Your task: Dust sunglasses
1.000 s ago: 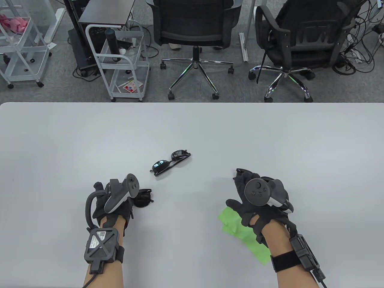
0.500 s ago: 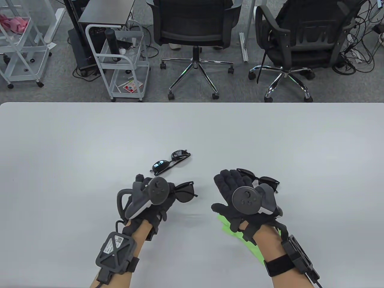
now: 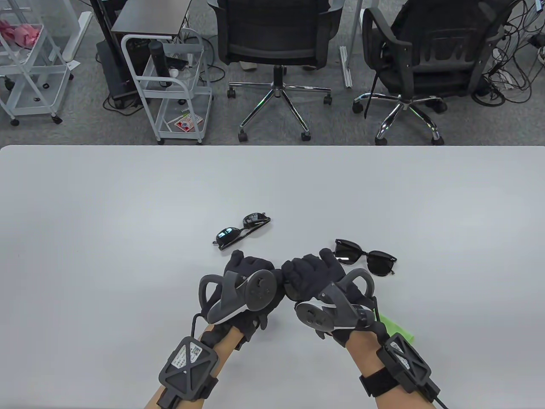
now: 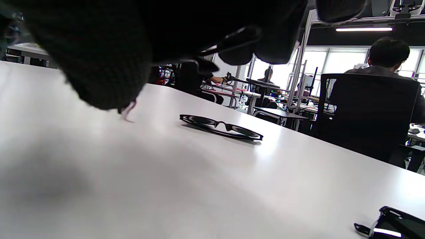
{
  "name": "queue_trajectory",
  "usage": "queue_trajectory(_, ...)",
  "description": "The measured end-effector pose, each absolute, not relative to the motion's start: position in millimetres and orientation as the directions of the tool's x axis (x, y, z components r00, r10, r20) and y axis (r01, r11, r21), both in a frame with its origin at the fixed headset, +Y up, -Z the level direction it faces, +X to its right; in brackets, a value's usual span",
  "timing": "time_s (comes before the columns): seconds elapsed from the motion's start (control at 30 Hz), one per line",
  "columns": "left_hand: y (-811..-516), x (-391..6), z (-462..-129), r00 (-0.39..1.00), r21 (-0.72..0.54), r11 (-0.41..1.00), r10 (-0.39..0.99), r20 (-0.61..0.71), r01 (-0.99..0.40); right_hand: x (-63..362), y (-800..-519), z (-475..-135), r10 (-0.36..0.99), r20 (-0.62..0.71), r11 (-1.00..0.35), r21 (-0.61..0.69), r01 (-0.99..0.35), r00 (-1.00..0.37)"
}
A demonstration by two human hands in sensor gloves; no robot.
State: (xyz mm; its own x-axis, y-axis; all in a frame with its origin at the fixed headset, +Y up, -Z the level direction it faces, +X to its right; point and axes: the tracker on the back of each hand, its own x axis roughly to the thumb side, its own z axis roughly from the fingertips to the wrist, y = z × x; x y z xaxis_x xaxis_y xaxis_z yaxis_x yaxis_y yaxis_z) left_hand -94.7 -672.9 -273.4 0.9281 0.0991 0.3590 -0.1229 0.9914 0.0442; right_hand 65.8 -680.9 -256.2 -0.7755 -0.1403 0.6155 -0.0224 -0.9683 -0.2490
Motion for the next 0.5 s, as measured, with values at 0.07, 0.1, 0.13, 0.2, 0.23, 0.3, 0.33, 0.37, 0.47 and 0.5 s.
queue_trajectory(0.07,-675,-95,-273,0.928,0.041,0.991,0.105,0.357,-0.128,66,-680,-255,-0.154,0.610,-0.964,-0.266,-0.018,-0.778)
queue_trajectory(0.1,-675,-96,-273,0.929,0.041,0.991,0.104,0.355,-0.127,66,-679,-256,-0.164,0.603,-0.961,-0.276,-0.010,-0.781)
queue_trajectory(0.13,-677,-97,-273,0.931,0.037,0.992,0.098,0.352,-0.119,68,-677,-256,-0.164,0.588,-0.960,-0.280,-0.009,-0.792)
queue_trajectory(0.2,-681,-98,-274,0.933,0.029,0.998,0.042,0.357,-0.056,73,-676,-258,-0.151,0.568,-0.958,-0.284,-0.021,-0.809)
queue_trajectory(0.23,-683,-99,-274,0.934,0.040,0.999,0.006,0.356,-0.022,76,-676,-260,-0.120,0.557,-0.961,-0.272,-0.044,-0.822)
queue_trajectory(0.3,-687,-100,-275,0.927,0.075,0.995,-0.095,0.363,0.072,80,-677,-262,-0.086,0.549,-0.966,-0.250,-0.065,-0.832)
queue_trajectory(0.33,-687,-100,-275,0.922,0.098,0.990,-0.128,0.366,0.099,81,-678,-262,-0.082,0.549,-0.967,-0.245,-0.065,-0.832)
queue_trajectory(0.37,-686,-102,-275,0.917,0.126,0.986,-0.146,0.373,0.105,81,-678,-262,-0.086,0.548,-0.967,-0.246,-0.062,-0.832)
queue_trajectory(0.47,-684,-104,-275,0.919,0.117,0.990,-0.112,0.377,0.073,81,-676,-262,-0.072,0.554,-0.967,-0.242,-0.077,-0.830)
queue_trajectory(0.5,-683,-105,-275,0.919,0.120,0.990,-0.112,0.378,0.071,82,-676,-262,-0.056,0.560,-0.969,-0.231,-0.091,-0.827)
